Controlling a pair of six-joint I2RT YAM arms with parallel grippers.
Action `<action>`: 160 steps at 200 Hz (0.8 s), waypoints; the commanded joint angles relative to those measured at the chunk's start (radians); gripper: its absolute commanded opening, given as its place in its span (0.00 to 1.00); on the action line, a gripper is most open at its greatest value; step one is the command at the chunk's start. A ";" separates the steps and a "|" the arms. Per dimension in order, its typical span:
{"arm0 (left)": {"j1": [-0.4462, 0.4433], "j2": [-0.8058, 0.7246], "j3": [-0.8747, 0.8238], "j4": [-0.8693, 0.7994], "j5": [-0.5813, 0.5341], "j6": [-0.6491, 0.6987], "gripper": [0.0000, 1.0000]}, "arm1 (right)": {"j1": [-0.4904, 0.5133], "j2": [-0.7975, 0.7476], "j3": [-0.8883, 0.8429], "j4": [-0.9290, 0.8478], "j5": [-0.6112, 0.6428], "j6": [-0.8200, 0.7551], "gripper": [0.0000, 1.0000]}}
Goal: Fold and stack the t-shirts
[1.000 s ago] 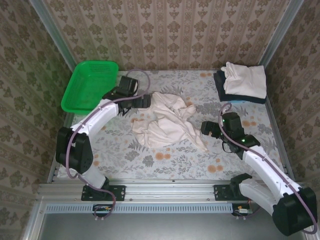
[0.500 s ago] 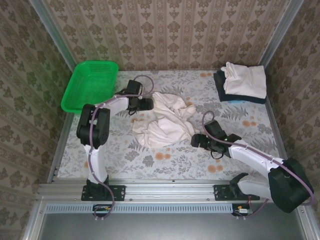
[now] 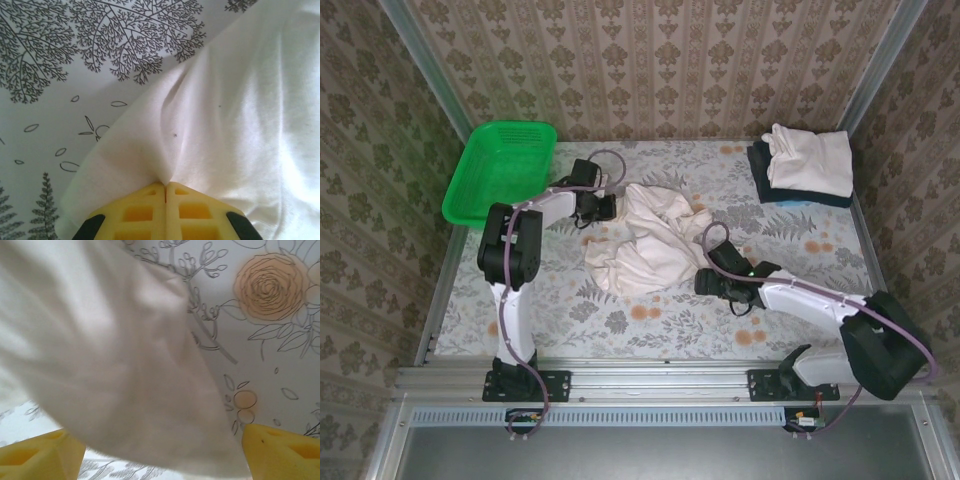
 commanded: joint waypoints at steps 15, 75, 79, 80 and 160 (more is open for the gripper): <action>0.043 -0.183 -0.013 -0.034 0.078 -0.025 0.00 | 0.005 0.130 0.072 -0.129 0.090 0.000 0.77; 0.145 -0.477 0.012 -0.131 0.025 -0.072 0.00 | 0.005 0.129 0.137 -0.248 0.176 -0.021 0.42; 0.152 -0.496 0.012 -0.137 0.016 -0.075 0.00 | 0.003 0.121 0.137 -0.250 0.183 -0.026 0.38; 0.153 -0.501 0.014 -0.139 0.015 -0.075 0.00 | 0.002 0.117 0.137 -0.250 0.185 -0.027 0.38; 0.171 -0.773 0.063 -0.227 -0.096 -0.024 0.00 | -0.025 -0.192 0.330 -0.283 0.300 -0.258 0.00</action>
